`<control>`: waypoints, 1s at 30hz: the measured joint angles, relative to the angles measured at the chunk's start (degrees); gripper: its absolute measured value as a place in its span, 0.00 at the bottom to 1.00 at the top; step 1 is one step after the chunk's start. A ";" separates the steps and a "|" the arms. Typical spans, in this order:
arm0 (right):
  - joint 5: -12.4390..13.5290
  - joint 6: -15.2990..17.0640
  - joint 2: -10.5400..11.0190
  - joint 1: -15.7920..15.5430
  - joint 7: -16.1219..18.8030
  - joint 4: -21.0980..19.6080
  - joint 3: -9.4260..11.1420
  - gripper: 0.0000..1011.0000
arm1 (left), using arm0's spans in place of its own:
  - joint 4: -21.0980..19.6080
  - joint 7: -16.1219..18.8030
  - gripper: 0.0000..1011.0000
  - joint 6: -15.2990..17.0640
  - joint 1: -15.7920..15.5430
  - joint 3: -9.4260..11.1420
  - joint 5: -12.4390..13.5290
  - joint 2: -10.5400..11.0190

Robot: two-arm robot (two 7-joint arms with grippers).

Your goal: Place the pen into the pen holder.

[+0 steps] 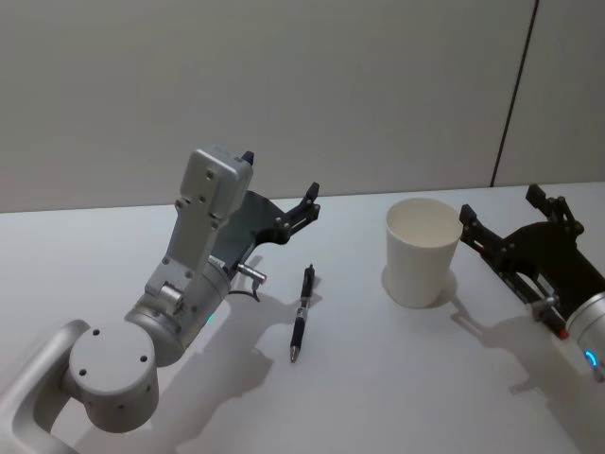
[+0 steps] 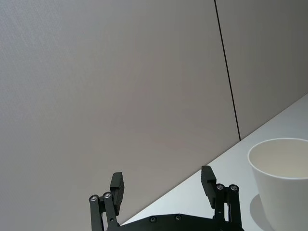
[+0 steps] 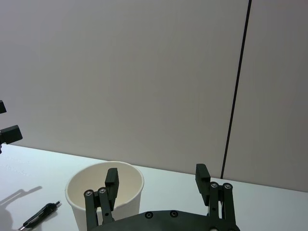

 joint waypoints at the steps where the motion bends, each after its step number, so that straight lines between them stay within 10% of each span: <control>1: 0.00 0.00 0.00 0.00 0.00 0.00 0.00 0.99 | 0.00 0.00 0.99 0.00 0.00 0.00 0.00 0.00; 30: 0.00 0.00 0.00 0.00 0.00 0.00 0.00 0.99 | 0.00 0.00 0.99 0.00 0.00 0.00 0.00 0.00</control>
